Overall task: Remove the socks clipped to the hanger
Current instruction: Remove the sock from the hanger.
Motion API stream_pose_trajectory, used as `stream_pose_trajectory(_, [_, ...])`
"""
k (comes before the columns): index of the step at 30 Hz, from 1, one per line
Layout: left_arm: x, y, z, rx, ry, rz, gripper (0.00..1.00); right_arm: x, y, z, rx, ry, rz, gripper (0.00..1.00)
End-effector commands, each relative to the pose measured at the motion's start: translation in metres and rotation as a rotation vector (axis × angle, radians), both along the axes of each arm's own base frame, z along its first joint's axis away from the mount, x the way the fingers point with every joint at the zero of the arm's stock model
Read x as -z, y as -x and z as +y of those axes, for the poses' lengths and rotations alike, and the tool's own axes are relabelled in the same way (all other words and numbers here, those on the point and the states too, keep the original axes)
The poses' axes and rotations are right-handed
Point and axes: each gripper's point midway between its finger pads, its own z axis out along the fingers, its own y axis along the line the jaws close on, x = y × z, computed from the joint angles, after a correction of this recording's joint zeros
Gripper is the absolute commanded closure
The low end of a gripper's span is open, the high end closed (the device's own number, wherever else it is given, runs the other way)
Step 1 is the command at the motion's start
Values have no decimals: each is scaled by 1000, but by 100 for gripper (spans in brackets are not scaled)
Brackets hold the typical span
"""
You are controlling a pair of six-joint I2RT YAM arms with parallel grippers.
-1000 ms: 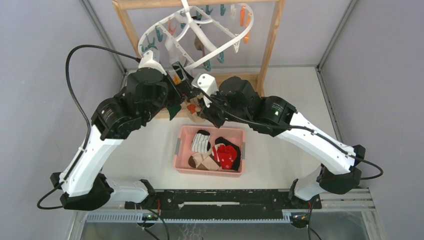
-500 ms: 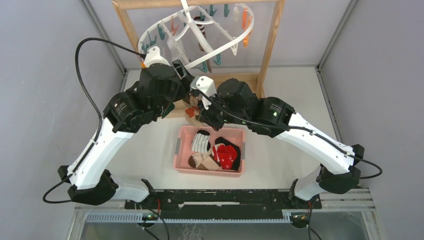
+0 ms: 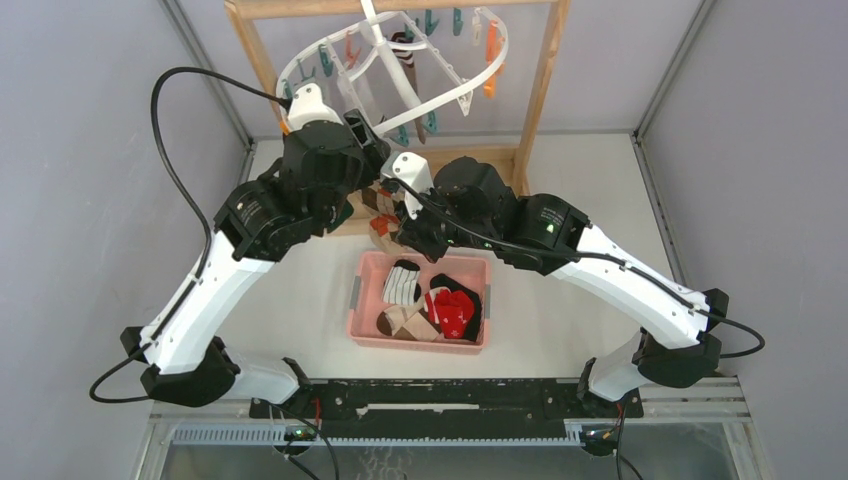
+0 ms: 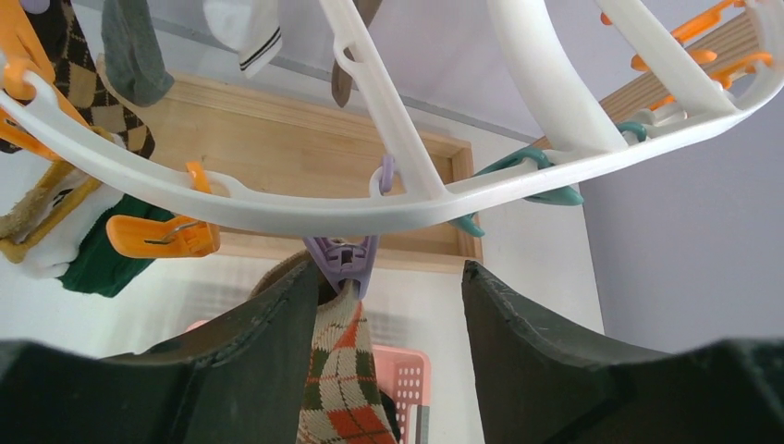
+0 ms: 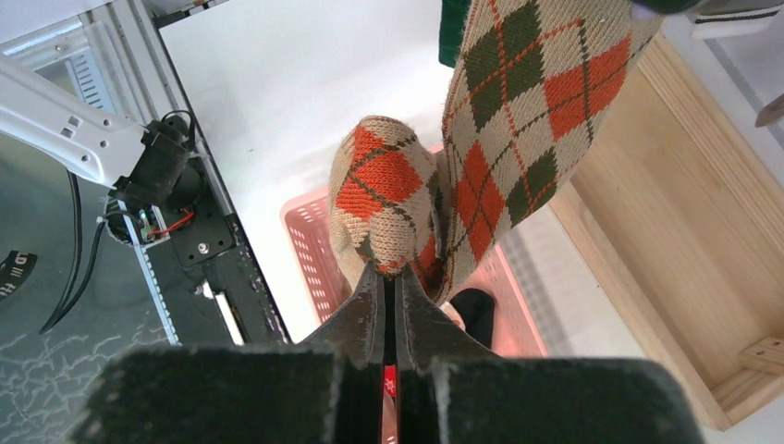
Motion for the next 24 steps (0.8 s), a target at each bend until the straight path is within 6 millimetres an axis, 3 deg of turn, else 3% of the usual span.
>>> stream_pose_trajectory(1, [-20,-3,10,-41,21,-67,38,-28,8,-4,-8,-81,-20,100])
stream_pose_trajectory(8, [-16,-2,15,-57,20,-66,38,-29,14,-2,-35,-90,-4,100])
stream_pose_trajectory(14, [-11,1,22,-74,8,-56,23,-31,14,-2,-36,-94,-2,100])
stream_pose_trajectory(24, [-2,-4,23,-89,-5,-94,23,-32,17,-3,-34,-105,11,100])
